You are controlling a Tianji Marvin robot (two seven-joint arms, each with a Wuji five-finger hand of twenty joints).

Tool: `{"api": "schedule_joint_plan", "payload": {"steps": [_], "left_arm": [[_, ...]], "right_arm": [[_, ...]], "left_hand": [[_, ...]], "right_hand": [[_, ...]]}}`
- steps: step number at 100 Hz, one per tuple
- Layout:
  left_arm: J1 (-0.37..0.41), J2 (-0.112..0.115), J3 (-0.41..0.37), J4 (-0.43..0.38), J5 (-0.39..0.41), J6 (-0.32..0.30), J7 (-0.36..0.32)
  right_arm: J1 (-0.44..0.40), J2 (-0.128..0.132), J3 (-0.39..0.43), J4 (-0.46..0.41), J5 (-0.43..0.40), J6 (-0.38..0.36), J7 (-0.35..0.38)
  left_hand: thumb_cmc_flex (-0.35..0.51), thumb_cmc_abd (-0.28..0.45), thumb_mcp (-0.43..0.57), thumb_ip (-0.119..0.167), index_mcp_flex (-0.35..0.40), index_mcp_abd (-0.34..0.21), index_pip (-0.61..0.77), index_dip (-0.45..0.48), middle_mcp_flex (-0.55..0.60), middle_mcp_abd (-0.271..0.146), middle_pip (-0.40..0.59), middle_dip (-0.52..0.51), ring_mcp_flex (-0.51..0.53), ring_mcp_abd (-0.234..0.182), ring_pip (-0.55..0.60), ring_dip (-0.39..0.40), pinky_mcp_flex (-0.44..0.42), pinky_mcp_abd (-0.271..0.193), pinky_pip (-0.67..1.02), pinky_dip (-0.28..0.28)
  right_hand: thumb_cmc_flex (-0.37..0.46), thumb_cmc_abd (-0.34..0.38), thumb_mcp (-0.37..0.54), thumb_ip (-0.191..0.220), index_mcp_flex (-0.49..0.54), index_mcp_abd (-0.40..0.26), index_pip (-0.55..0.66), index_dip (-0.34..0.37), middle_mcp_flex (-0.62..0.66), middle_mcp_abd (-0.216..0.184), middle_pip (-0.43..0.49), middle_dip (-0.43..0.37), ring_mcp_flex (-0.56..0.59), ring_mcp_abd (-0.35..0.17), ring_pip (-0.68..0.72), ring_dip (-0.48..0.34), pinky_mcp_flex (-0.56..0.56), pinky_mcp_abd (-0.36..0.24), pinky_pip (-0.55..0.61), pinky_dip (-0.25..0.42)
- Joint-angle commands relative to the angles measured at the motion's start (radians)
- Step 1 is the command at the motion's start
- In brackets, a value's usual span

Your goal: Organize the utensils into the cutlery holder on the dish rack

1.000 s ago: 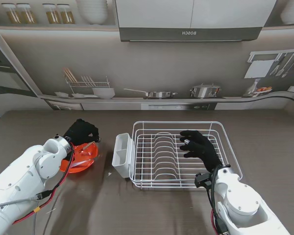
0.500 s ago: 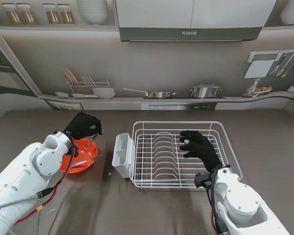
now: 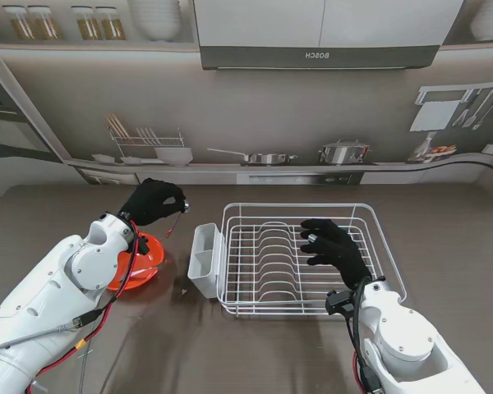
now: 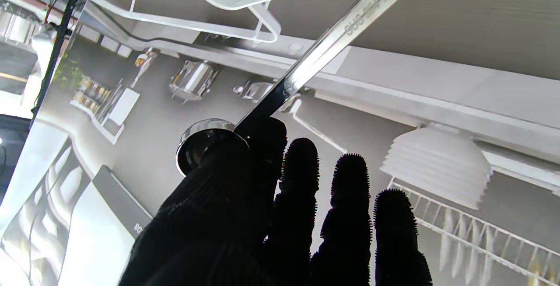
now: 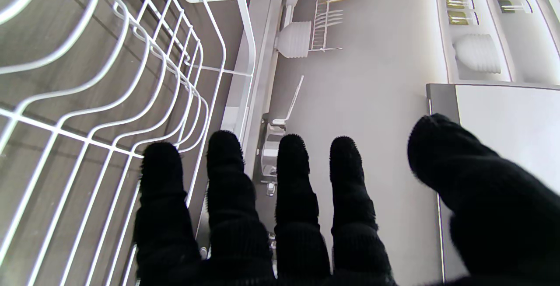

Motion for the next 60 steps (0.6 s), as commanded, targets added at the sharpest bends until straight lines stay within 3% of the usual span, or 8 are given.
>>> {"api": "schedule_joint_plan", "payload": {"steps": [1, 60], "left_arm": [[0.001, -0.017, 0.002, -0.014, -0.022, 0.001, -0.013], [-0.012, -0.068, 0.056, -0.031, -0.253, 0.016, 0.006]], "right_arm": [[-0.004, -0.005, -0.004, -0.001, 0.002, 0.001, 0.013], [-0.004, -0.005, -0.006, 0.0, 0.003, -0.001, 0.014]], "left_hand": [[0.101, 0.045, 0.042, -0.001, 0.023, -0.068, 0.084, 0.024, 0.03, 0.002, 0.01, 0.018, 0.015, 0.012, 0.02, 0.018, -0.001, -0.017, 0.034, -0.004], [0.09, 0.03, 0.069, 0.002, 0.034, -0.058, 0.071, 0.019, 0.038, 0.015, 0.004, 0.023, 0.012, 0.022, 0.017, 0.021, -0.009, -0.007, 0.023, -0.004]], "right_hand": [[-0.027, 0.009, 0.0, 0.008, 0.019, -0.006, -0.007, -0.016, 0.009, 0.008, -0.003, -0.007, 0.039, 0.008, 0.005, 0.018, 0.006, 0.021, -0.003, 0.004], [-0.028, 0.01, -0.001, 0.008, 0.019, -0.007, -0.007, -0.016, 0.008, 0.006, -0.004, -0.007, 0.039, 0.007, 0.006, 0.018, 0.006, 0.023, -0.004, 0.004]]}}
